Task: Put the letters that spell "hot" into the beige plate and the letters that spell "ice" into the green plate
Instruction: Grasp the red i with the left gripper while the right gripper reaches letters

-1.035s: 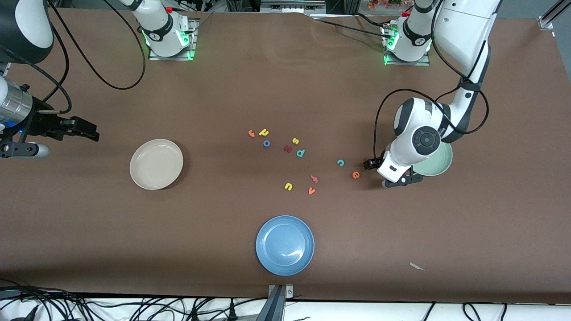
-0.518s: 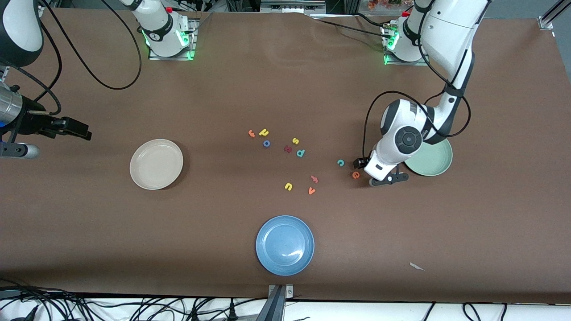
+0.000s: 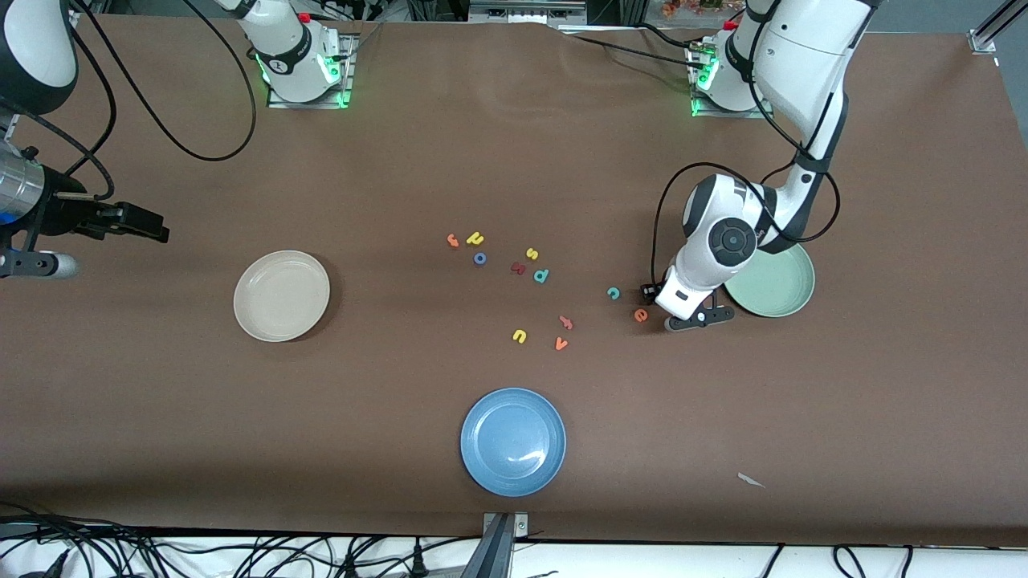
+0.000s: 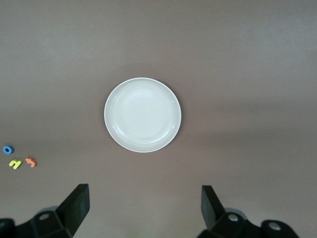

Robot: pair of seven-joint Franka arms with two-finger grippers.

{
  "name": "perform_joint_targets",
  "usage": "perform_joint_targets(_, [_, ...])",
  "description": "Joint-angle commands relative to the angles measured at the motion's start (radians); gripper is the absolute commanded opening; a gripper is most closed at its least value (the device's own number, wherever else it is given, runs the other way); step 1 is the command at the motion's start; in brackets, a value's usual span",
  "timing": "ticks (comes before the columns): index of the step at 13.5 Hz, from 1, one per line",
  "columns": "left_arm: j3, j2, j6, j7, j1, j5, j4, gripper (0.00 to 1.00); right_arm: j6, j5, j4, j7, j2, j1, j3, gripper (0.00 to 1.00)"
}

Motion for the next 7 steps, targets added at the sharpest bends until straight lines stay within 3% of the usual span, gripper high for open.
perform_joint_targets(1, [0.002, -0.010, 0.014, -0.007, -0.003, -0.010, -0.021, 0.51, -0.016, 0.001, 0.007, 0.014, 0.002, 0.023, 0.012, 1.00])
perform_joint_targets(3, [0.001, -0.018, 0.008, -0.019, -0.012, -0.011, -0.021, 0.65, -0.008, -0.002, 0.012, 0.010, 0.028, 0.080, 0.017, 1.00])
perform_joint_targets(6, [0.002, -0.025, 0.008, -0.030, -0.027, -0.008, -0.029, 0.65, 0.039, -0.002, 0.026, 0.119, 0.082, 0.170, 0.020, 1.00])
perform_joint_targets(7, [0.002, -0.028, 0.011, -0.030, -0.027, -0.008, -0.037, 0.64, 0.097, -0.001, 0.018, 0.150, 0.095, 0.167, 0.052, 1.00])
